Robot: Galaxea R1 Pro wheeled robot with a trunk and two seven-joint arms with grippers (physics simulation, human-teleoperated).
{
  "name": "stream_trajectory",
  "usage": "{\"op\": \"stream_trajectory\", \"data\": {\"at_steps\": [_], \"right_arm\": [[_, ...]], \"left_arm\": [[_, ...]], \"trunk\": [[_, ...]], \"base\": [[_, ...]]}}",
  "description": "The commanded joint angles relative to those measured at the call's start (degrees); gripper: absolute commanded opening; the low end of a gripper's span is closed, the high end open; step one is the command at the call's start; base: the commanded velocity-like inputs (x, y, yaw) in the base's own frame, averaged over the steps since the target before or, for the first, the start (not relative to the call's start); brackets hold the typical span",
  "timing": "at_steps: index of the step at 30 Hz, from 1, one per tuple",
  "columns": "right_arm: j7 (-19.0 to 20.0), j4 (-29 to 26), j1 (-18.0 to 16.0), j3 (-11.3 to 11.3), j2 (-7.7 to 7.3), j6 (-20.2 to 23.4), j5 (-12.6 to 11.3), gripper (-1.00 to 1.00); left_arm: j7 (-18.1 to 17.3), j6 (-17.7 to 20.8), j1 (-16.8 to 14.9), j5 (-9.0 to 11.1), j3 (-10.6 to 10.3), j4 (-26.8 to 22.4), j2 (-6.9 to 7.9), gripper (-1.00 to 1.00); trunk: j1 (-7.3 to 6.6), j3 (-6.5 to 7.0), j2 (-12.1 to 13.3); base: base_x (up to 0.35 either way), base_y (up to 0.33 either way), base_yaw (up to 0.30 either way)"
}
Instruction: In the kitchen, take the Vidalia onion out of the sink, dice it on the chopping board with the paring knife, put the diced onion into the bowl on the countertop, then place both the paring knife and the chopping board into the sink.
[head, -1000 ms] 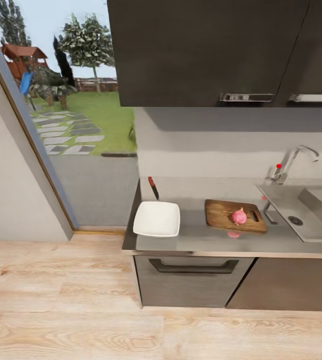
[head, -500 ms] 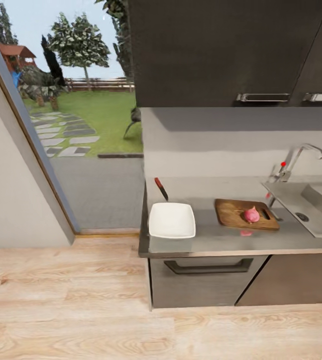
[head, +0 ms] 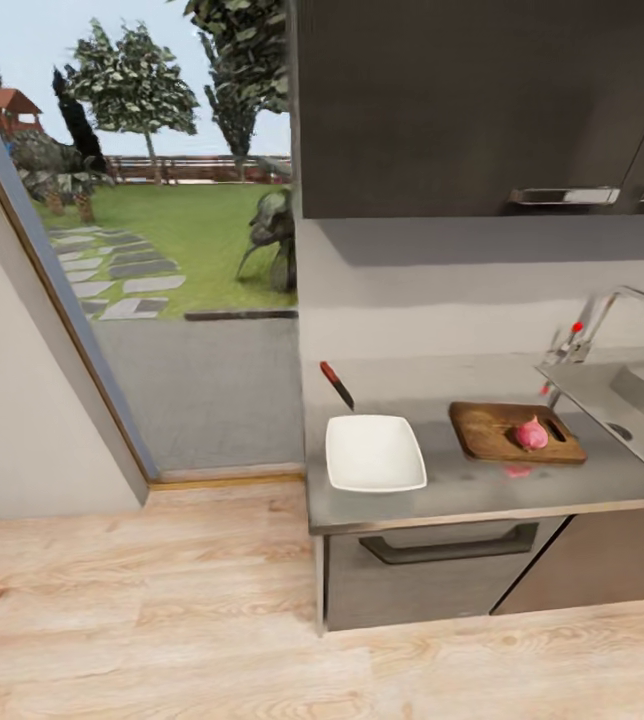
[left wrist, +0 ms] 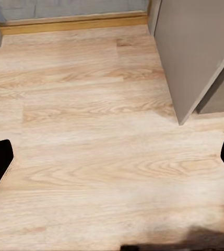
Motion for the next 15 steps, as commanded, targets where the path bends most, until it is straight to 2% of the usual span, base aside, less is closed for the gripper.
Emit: {"op": "stream_trajectory", "data": {"at_steps": [1, 15], "right_arm": [[-0.2, -0.11, 0.03, 0.25, -0.02, -0.09, -0.33, 1.0], [-0.2, -0.11, 0.03, 0.25, -0.02, -0.09, -0.33, 1.0]], "left_arm": [[0.39, -0.17, -0.02, 0.25, -0.32, 0.0, 0.09, 1.0], [0.36, -0.17, -0.02, 0.25, -0.32, 0.1, 0.07, 1.0]], "trunk": [[0.05, -0.09, -0.1], [0.05, -0.09, -0.1]], "base": [[0.137, 0.302, -0.107], [0.139, 0.302, -0.11]]}}
